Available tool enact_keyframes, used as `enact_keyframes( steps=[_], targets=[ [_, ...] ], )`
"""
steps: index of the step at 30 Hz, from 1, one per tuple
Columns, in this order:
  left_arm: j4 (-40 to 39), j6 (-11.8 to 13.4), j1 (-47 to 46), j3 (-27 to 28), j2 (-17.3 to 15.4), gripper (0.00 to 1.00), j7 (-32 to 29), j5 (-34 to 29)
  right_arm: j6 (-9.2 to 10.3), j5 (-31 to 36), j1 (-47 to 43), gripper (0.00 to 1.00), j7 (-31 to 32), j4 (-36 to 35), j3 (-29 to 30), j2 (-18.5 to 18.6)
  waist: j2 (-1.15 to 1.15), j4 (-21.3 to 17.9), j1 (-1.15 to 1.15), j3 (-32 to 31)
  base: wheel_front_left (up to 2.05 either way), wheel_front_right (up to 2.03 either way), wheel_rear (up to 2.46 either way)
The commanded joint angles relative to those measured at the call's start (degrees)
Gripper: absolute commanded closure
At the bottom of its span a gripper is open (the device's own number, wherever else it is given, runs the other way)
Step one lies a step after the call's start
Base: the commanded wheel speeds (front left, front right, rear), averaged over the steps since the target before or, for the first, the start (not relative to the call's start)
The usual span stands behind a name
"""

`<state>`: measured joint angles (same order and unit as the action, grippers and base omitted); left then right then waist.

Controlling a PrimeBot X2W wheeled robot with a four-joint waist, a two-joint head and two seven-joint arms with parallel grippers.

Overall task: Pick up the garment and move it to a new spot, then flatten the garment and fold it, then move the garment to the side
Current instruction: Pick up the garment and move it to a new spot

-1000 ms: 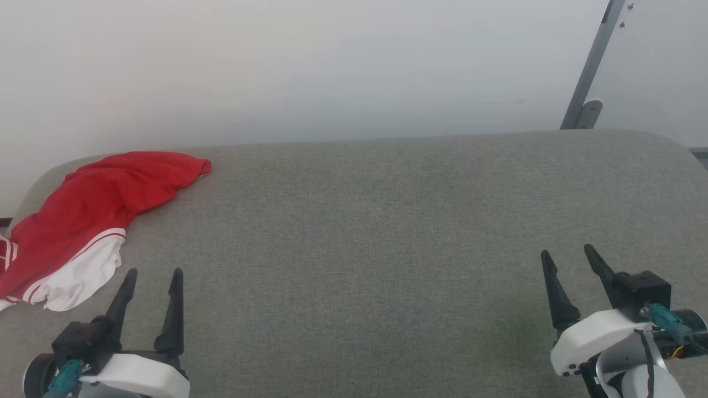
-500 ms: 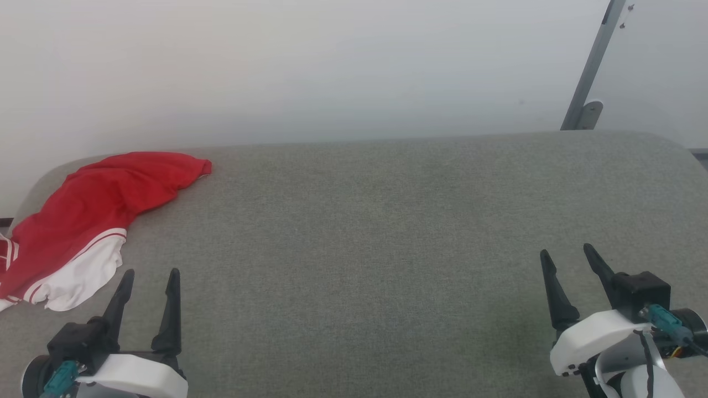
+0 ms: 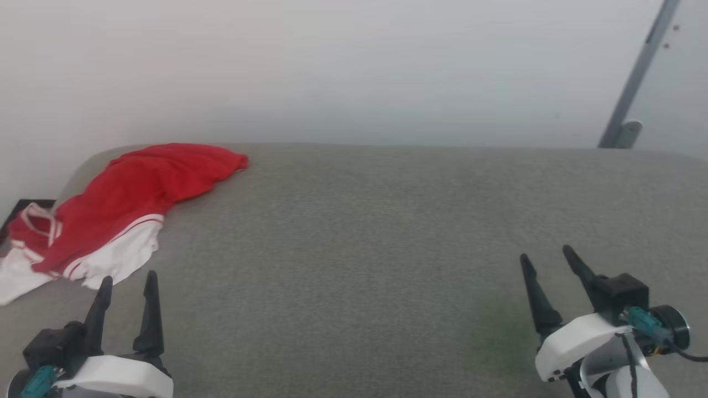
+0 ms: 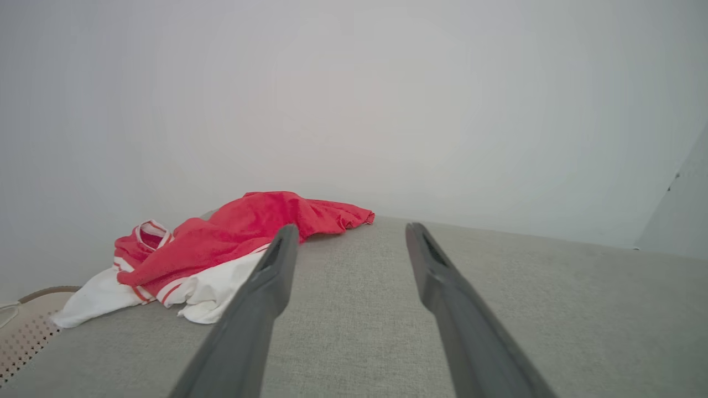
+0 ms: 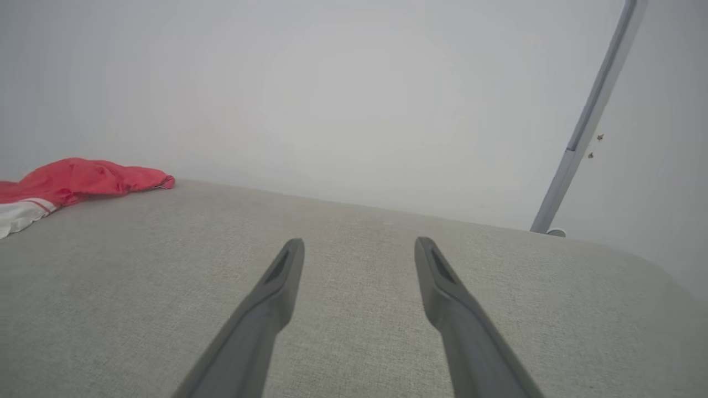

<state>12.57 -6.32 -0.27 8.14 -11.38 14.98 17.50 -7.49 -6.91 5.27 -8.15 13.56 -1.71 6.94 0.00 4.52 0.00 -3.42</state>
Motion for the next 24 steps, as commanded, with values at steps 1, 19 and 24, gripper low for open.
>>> enact_keyframes(
  steps=[1,19,24],
  targets=[
    [-0.02,0.17,-0.36,0.19,0.07,0.0,0.29,0.26,0.0,0.49,0.75,0.0,-0.34,0.24,-0.26,0.26,0.0,1.16,0.0,-0.35,0.0,0.0,0.0],
    [-2.55,1.54,1.38,1.25,-1.7,0.0,-2.66,2.16,0.0,-2.19,2.63,0.0,-2.31,3.38,-5.58,-0.59,0.0,14.15,0.0,-2.79,0.0,0.0,0.0],
    [-3.91,2.01,2.18,1.31,-1.89,0.0,-3.45,2.54,0.0,-2.59,3.07,0.0,-2.92,4.34,-6.51,-0.88,0.0,16.86,0.0,-3.05,0.0,0.0,0.0]
  ],
)
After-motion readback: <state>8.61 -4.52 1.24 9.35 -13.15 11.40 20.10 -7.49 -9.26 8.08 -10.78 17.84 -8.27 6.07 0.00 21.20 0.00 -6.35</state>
